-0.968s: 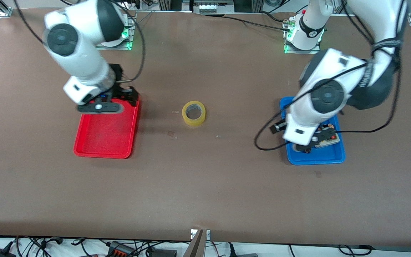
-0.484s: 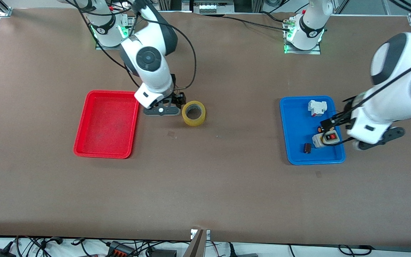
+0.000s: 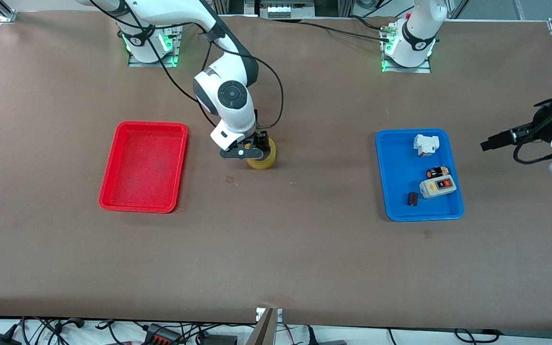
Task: Place and move tape with both arms
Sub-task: 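Lower the right gripper onto the tape roll while the left gripper withdraws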
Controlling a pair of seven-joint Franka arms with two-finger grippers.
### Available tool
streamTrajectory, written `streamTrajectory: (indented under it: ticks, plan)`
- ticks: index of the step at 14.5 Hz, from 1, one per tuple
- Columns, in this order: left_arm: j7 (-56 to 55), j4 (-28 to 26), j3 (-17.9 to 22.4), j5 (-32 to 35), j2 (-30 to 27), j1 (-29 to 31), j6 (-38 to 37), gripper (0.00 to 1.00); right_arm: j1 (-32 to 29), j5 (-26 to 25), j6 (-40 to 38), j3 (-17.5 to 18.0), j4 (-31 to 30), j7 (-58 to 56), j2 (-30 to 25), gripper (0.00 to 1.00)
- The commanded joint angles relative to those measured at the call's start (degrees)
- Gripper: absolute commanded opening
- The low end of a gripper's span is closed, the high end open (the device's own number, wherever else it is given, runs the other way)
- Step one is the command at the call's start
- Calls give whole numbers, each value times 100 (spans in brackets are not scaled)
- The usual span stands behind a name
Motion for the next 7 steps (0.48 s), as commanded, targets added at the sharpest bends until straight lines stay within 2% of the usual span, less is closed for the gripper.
streamTrajectory:
  ticks: [1,4,7]
  plan:
    - [219,-487,147,-70,-509,-255,24,100,129,-53,144,-64,53,138,140,96]
    - [693,-654,32,-220,-642,-264,401,100,120,-71,293,-90,45,138,254,95]
    - [677,-936,32,-220,-879,-264,367,100,76,-80,363,-99,53,138,333,89]
